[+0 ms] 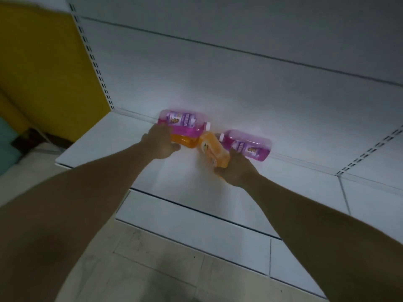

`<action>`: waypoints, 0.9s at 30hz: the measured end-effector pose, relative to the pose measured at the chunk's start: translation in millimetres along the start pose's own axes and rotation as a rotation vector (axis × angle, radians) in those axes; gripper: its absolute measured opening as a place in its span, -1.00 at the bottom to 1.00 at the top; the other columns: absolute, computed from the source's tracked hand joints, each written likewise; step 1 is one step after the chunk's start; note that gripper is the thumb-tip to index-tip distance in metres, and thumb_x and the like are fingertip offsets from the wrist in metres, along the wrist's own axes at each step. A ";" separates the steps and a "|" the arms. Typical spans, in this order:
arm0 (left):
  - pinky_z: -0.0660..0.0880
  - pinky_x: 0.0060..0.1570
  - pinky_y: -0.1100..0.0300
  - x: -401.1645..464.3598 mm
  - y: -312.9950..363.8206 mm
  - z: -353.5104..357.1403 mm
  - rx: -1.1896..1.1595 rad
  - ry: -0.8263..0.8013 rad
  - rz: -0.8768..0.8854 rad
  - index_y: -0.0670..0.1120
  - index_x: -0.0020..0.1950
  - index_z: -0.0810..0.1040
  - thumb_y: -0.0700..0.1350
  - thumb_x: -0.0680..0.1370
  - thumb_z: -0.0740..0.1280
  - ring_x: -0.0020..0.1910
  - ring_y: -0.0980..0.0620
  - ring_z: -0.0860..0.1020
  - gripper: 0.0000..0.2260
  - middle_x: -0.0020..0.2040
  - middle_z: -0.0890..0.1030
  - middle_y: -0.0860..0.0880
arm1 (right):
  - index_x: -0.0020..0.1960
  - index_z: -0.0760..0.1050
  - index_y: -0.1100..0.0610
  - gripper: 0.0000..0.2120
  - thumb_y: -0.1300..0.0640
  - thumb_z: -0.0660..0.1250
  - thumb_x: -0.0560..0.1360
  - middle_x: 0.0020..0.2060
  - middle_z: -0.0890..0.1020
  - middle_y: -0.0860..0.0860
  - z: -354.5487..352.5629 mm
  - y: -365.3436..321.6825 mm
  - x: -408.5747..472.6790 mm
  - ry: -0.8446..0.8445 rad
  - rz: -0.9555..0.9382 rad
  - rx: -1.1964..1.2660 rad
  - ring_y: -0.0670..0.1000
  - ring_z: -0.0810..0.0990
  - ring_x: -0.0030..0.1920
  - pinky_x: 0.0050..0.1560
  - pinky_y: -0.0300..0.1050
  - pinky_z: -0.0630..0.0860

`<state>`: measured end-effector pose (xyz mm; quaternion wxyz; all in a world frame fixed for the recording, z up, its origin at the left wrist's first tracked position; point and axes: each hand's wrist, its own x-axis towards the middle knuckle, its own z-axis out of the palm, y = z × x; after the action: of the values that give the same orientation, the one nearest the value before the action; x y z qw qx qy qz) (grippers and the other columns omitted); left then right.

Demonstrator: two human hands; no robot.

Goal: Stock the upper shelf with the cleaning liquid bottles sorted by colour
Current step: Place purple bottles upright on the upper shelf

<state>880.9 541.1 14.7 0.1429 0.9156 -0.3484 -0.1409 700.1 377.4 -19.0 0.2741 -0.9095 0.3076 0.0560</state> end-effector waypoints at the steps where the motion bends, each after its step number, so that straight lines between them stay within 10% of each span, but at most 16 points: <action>1: 0.39 0.26 -0.16 24.7 -9.9 9.7 0.038 0.014 0.002 0.05 0.41 0.34 0.25 0.33 0.26 0.31 -0.18 0.40 -0.33 0.36 0.43 -0.10 | 0.36 0.27 -0.07 -0.16 -0.40 0.21 0.15 0.06 0.55 -0.02 11.1 7.4 10.8 -0.002 0.007 -0.004 0.07 0.60 0.04 0.00 0.05 0.61; 4: 0.30 0.31 -0.21 64.8 -16.3 17.8 0.191 0.044 0.017 0.02 0.47 0.23 0.27 0.32 0.06 0.43 -0.19 0.21 -0.27 0.46 0.27 -0.11 | 0.41 0.16 -0.03 -0.20 -0.38 0.26 0.30 0.13 0.54 0.01 25.3 15.0 15.4 0.031 0.037 0.023 0.12 0.58 0.09 0.05 0.14 0.58; 7: 0.20 0.38 -0.22 67.7 -7.9 19.8 0.293 0.057 0.035 -0.03 0.54 0.02 0.12 0.47 0.31 0.49 -0.20 0.05 -0.25 0.53 0.08 -0.13 | 0.38 0.19 -0.01 -0.41 -0.24 0.26 0.48 0.16 0.56 0.04 29.5 18.6 7.0 0.129 0.016 0.067 0.14 0.59 0.09 0.07 0.08 0.55; 12: 0.31 0.26 -0.11 64.7 -2.1 18.0 0.429 0.156 0.009 -0.10 0.45 0.18 0.20 0.38 0.41 0.33 -0.22 0.28 -0.22 0.32 0.31 -0.21 | 0.33 0.24 -0.03 -0.46 -0.08 0.39 0.45 0.09 0.59 -0.01 23.5 18.1 -18.4 0.278 0.079 0.239 0.14 0.60 0.06 0.03 -0.05 0.50; 17: 0.36 0.20 -0.03 36.3 -14.0 36.1 0.311 0.028 0.013 -0.14 0.43 0.15 0.13 0.25 0.53 0.26 -0.22 0.41 -0.09 0.33 0.37 -0.18 | 0.39 0.26 -0.03 -0.35 0.06 0.49 0.40 -0.18 0.51 -0.19 -6.6 2.0 -37.7 0.456 0.101 0.502 0.05 0.57 -0.04 -0.03 -0.13 0.47; 27: 0.53 -0.07 0.12 -64.1 -27.3 52.1 -0.268 -0.222 -0.277 -0.07 0.15 0.47 0.26 0.20 0.53 -0.05 -0.07 0.58 -0.33 0.03 0.58 -0.07 | 0.35 0.34 -0.14 -0.41 0.08 0.47 0.38 0.18 0.56 -0.11 -3.0 -37.4 -49.4 0.347 0.040 0.545 0.00 0.54 0.17 0.14 -0.13 0.44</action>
<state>832.5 595.6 -32.9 0.2033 0.9065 -0.2111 -0.3039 682.2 426.7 14.3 0.4500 -0.7923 0.3712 -0.1788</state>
